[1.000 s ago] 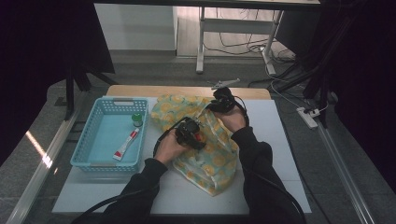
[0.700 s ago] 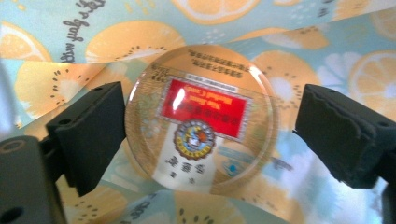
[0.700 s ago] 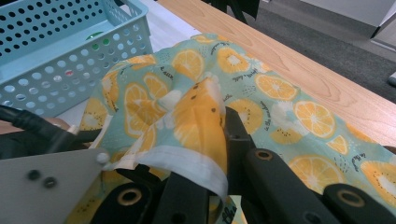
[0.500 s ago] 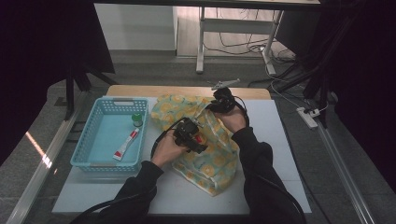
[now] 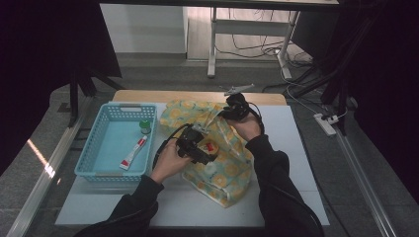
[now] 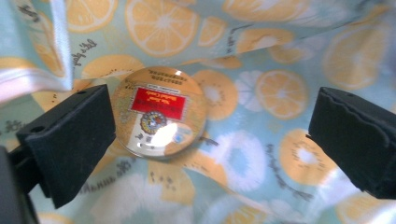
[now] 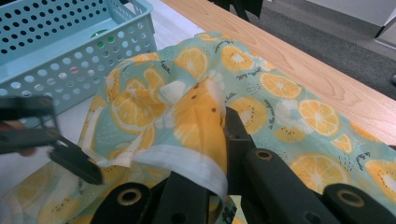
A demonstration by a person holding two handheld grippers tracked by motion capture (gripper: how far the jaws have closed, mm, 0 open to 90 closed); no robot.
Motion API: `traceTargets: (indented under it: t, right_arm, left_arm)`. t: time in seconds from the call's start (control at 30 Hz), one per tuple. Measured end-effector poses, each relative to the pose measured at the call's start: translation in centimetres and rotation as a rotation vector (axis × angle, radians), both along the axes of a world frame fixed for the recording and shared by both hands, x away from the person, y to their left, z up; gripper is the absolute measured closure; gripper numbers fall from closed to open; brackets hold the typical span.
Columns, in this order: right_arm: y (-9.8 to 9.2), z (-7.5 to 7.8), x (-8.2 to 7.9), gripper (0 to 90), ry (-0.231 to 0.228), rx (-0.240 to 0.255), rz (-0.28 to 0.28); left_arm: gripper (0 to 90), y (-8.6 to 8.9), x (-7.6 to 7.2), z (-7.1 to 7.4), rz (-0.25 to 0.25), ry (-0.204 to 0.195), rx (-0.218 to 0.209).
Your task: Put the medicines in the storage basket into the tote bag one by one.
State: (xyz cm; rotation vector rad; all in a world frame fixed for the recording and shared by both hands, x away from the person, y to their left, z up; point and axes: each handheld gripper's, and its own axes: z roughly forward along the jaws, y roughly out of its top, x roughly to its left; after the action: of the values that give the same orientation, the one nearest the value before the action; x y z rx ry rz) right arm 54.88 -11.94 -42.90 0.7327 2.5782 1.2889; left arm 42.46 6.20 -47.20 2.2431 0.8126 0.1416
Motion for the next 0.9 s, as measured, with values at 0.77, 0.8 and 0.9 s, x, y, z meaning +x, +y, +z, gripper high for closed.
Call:
traceTargets:
  t: [0.77, 0.8, 0.9]
  right_arm:
    - [0.1, -0.1, -0.3, 89.6, -0.001, -0.002, 0.007]
    - [0.1, -0.1, -0.3, 89.7, -0.001, -0.002, 0.007]
    - [0.1, -0.1, -0.3, 89.6, -0.003, -0.003, 0.006]
  left_arm:
    - [0.3, 5.4, -2.6, 2.6, 0.009, -0.018, -0.079]
    - [0.3, 5.8, -2.7, 2.7, 0.01, -0.018, -0.079]
    - [0.4, 7.0, -2.9, 3.0, 0.028, -0.03, -0.081]
